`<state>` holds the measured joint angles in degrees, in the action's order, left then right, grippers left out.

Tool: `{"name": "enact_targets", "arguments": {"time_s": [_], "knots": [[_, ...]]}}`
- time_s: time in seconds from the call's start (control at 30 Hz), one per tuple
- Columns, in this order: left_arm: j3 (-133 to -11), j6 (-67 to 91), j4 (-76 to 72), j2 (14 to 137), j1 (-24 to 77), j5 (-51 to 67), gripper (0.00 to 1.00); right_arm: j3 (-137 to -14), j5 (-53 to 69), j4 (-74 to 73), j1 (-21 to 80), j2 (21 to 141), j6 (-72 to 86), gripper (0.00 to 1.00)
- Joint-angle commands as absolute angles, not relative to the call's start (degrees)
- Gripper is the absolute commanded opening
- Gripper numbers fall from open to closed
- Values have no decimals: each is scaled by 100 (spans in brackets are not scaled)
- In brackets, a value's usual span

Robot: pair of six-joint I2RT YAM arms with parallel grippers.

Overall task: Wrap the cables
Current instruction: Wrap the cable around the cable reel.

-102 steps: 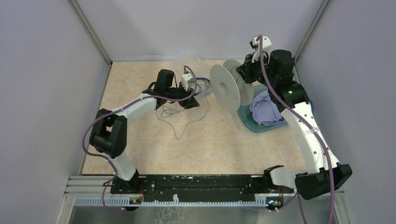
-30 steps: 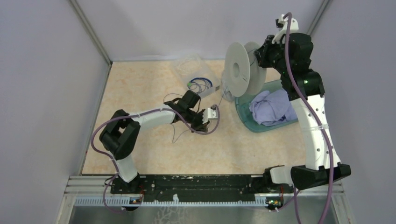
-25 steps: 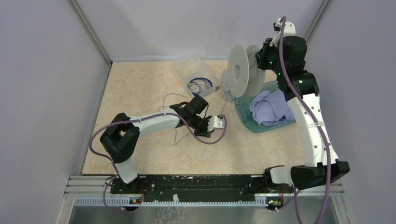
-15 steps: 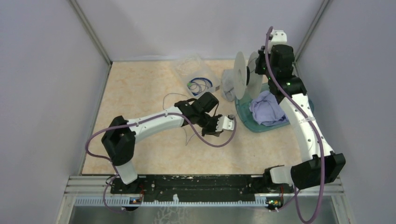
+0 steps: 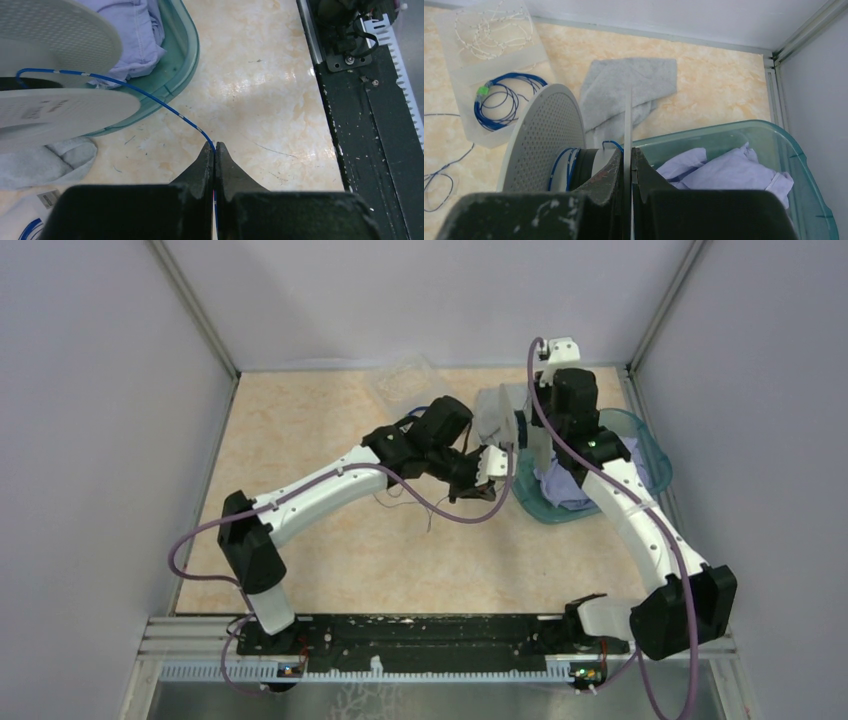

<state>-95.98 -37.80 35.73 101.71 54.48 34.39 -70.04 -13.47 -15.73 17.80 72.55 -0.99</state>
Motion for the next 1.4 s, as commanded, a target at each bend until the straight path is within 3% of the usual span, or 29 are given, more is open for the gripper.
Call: {"name": "enact_targets", "arguments": {"time_s": [0.0, 0.67, 1.03, 1.37], "knots": [[-9825, -3276, 3200, 9872, 5243, 3375, 0, -6871, -1180, -831, 1852, 6796, -305, 0], [-9875, -1676, 1882, 9857, 3342, 2835, 0, -6434, 1030, -1316, 1854, 6382, -982, 0], [-9102, -1328, 1380, 10059, 2578, 2793, 0, -6884, 1850, -1736, 1854, 6293, -793, 0], [-8034, -1420, 719, 10029, 2529, 3296, 0, -8035, 2383, -2032, 1714, 6683, 99, 0]]}}
